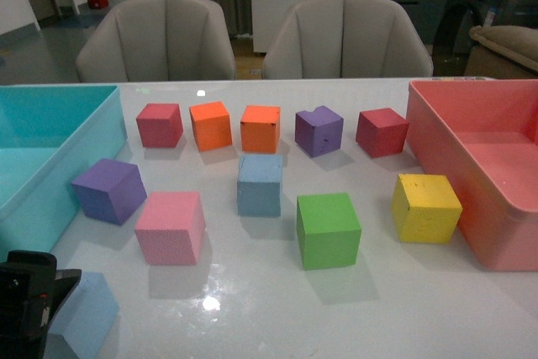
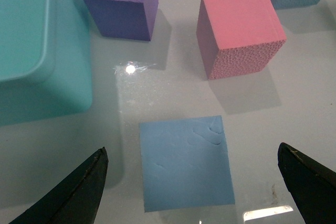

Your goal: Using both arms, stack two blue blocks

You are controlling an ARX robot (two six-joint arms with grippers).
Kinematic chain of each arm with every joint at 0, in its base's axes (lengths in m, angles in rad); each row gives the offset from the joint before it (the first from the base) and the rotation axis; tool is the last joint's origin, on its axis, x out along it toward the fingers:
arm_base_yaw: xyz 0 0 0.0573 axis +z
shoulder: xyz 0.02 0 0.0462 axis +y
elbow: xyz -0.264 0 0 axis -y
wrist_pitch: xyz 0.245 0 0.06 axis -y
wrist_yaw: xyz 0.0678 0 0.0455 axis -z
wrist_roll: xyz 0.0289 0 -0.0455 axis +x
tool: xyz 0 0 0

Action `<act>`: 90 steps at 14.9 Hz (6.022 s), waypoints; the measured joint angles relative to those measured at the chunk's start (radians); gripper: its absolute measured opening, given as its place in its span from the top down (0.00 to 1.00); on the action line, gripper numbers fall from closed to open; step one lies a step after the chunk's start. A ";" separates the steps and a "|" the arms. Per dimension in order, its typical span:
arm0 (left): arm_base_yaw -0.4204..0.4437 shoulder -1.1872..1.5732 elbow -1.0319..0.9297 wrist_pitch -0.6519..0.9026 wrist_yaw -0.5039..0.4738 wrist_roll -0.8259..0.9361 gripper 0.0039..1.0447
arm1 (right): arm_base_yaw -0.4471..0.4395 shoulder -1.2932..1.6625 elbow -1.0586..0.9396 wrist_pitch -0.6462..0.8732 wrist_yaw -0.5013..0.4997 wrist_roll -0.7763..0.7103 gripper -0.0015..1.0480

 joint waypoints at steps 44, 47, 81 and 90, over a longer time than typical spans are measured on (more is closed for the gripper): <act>-0.379 0.705 1.001 -0.372 -0.154 -0.122 0.54 | 0.000 0.000 0.000 0.000 0.000 0.000 0.06; -0.373 0.765 1.067 -0.405 -0.165 -0.152 0.54 | 0.000 0.000 0.000 0.000 0.000 0.000 0.06; -0.269 -0.539 -0.024 0.179 -0.385 -0.022 0.71 | 0.000 0.000 0.000 0.000 0.000 0.000 0.06; 0.003 -0.892 -0.278 0.065 -0.112 -0.026 0.99 | 0.000 0.000 0.000 0.000 0.000 0.000 0.06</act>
